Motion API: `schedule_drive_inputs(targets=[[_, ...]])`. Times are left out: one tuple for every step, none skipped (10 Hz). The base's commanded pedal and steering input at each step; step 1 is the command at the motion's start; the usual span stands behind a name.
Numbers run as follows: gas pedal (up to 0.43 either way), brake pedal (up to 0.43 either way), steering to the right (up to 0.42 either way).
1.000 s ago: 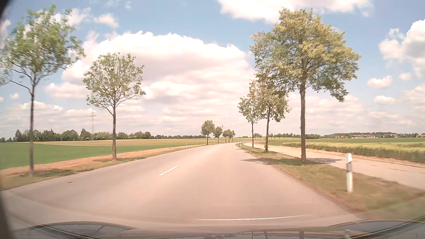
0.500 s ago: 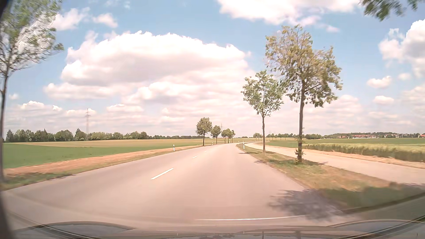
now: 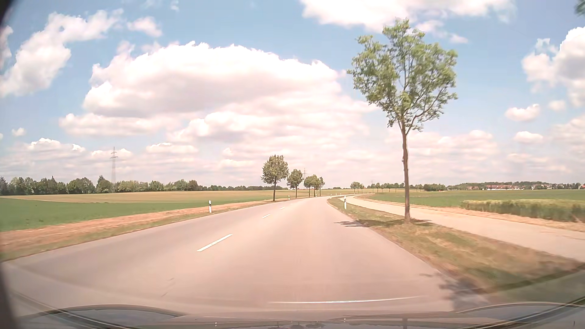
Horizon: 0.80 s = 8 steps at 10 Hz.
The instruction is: Follow the waypoints while adhering to traffic rules and regulations
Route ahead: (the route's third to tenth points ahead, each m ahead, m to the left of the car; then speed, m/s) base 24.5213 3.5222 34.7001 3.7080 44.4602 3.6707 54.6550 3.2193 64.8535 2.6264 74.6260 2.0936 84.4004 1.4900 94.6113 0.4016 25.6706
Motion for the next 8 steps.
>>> schedule_drive_inputs(targets=[[0.248, 0.012, 0.000], [0.248, 0.012, 0.000], [0.248, 0.012, 0.000], [0.248, 0.012, 0.000], [0.248, 0.012, 0.001], [0.248, 0.012, 0.000], [0.248, 0.012, 0.001], [0.248, 0.012, 0.002]])
